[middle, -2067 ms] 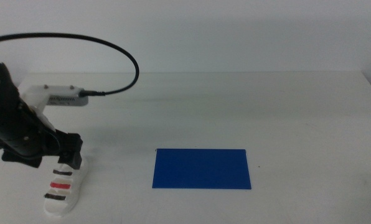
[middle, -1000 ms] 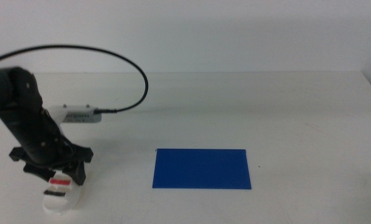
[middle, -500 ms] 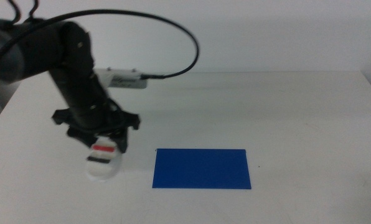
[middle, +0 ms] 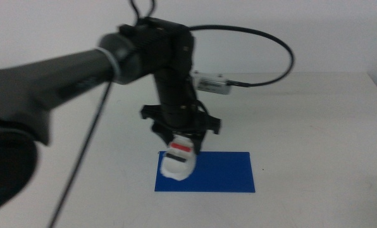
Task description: Use one arm to grab the shoe from the table and place it on the mat.
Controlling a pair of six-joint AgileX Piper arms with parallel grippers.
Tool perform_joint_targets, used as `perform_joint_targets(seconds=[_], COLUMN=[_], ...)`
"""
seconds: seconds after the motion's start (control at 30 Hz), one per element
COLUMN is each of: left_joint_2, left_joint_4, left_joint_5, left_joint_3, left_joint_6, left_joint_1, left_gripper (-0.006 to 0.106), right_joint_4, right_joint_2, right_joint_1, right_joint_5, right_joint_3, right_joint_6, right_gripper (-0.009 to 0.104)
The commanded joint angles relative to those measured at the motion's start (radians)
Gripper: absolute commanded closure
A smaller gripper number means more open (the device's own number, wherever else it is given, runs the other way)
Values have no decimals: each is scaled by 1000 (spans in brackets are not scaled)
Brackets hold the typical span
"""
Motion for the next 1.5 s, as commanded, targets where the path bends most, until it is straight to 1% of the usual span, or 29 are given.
perform_joint_targets(seconds=[0.0,0.17,0.3,0.43,0.6,0.8,0.87,0.9,0.97,1.2,1.47], left_joint_2=[-6,66,82,84,84,84,86,86,86,86,115], left_joint_4=[-6,-21,-30,-31,-32,-39,-42,-47,-51,-65,-58], left_joint_5=[87,90,90,90,90,90,87,87,87,86,89], left_joint_3=[-100,-189,-199,-199,-199,-199,-199,-199,-199,-199,-199], left_joint_6=[-1,66,108,206,436,869,983,1012,1038,1036,1038], left_joint_1=[-29,-60,-64,-64,-64,-64,-64,-64,-64,-64,-63], left_gripper=[101,101,101,101,101,101,101,101,101,101,101], right_joint_4=[-9,-9,-9,-9,-9,-9,-9,-9,-9,-9,-9], right_joint_2=[-26,-26,-26,-26,-26,-26,-26,-26,-26,-26,-26], right_joint_1=[-1,-1,-1,-1,-1,-1,-1,-1,-1,-1,-1], right_joint_5=[-76,-76,-76,-76,-76,-76,-76,-76,-76,-76,-76], right_joint_3=[5,5,5,5,5,5,5,5,5,5,5], right_joint_6=[-8,-8,-8,-8,-8,-8,-8,-8,-8,-8,-8], right_gripper=[31,31,31,31,31,31,31,31,31,31,31])
